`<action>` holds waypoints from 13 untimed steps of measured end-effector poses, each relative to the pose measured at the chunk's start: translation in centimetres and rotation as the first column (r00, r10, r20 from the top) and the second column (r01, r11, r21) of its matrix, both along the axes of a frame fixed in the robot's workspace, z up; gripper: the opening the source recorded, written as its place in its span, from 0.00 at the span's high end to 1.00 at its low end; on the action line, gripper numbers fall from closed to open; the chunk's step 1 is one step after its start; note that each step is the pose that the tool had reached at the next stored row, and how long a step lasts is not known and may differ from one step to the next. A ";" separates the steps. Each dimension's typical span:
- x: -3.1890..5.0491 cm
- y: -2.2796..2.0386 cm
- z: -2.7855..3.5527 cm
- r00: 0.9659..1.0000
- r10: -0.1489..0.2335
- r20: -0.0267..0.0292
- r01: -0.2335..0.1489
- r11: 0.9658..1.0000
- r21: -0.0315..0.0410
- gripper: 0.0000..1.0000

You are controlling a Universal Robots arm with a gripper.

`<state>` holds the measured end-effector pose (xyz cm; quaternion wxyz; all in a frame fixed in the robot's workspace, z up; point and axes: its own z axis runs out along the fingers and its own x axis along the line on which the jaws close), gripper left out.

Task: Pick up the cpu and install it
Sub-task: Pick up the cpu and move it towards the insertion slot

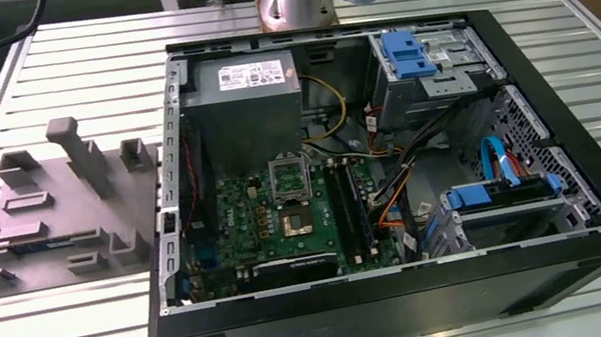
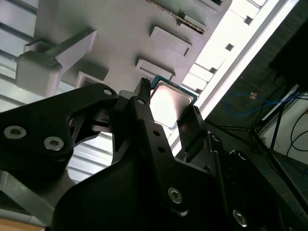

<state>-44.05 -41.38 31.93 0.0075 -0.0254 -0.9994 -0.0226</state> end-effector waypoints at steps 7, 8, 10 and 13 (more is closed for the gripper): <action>0.00 0.00 1.83 1.000 -0.004 0.000 0.004 1.000 0.000 0.53; 0.00 0.00 2.06 1.000 -0.005 0.000 0.005 1.000 0.000 0.53; 0.00 0.00 2.54 1.000 -0.006 0.000 0.006 1.000 0.000 0.53; 0.00 0.00 3.25 1.000 -0.008 0.000 0.008 1.000 0.000 0.53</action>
